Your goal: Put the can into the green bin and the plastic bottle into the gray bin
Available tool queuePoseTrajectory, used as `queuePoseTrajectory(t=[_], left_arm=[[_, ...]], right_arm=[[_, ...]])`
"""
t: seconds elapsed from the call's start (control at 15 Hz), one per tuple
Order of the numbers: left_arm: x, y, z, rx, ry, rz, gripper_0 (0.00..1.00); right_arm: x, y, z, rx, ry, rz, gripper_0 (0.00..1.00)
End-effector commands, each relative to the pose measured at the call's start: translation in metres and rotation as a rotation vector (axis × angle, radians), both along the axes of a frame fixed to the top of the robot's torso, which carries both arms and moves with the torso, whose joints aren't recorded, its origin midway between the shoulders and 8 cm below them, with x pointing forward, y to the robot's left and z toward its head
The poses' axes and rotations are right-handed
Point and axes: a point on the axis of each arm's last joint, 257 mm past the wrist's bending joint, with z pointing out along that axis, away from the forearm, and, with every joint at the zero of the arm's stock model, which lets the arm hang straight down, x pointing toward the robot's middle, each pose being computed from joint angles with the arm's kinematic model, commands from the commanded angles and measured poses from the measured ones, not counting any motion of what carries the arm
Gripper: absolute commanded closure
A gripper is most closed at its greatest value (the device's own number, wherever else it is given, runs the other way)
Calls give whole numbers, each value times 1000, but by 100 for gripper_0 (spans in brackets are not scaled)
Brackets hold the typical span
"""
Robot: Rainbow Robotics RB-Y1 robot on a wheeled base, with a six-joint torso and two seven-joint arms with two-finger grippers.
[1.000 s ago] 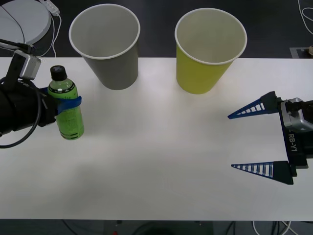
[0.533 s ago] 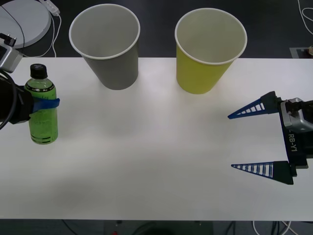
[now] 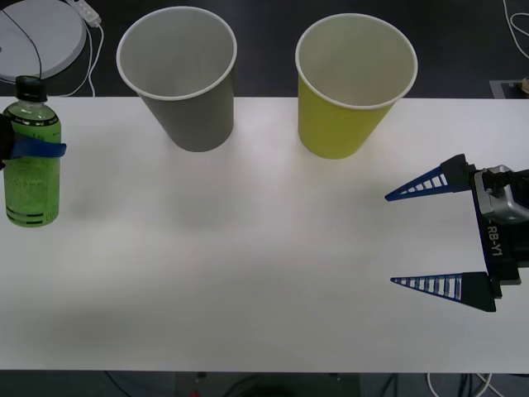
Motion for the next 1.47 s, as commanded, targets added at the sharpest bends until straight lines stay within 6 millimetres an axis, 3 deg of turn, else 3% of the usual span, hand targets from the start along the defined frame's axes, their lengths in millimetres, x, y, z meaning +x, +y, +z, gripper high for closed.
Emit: queuePoseTrajectory(t=[0.07,0.4,0.93,1.47], left_arm=[[4,7,14,22,9,9,100],[15,9,40,63,13,-7,100],[57,3,95,74,-94,-57,100],[80,-28,130,-38,-142,-99,100]], right_arm=[[0,0,0,0,0,0,0],[0,0,0,0,0,0,0],[0,0,0,0,0,0,0],[0,0,0,0,0,0,0]])
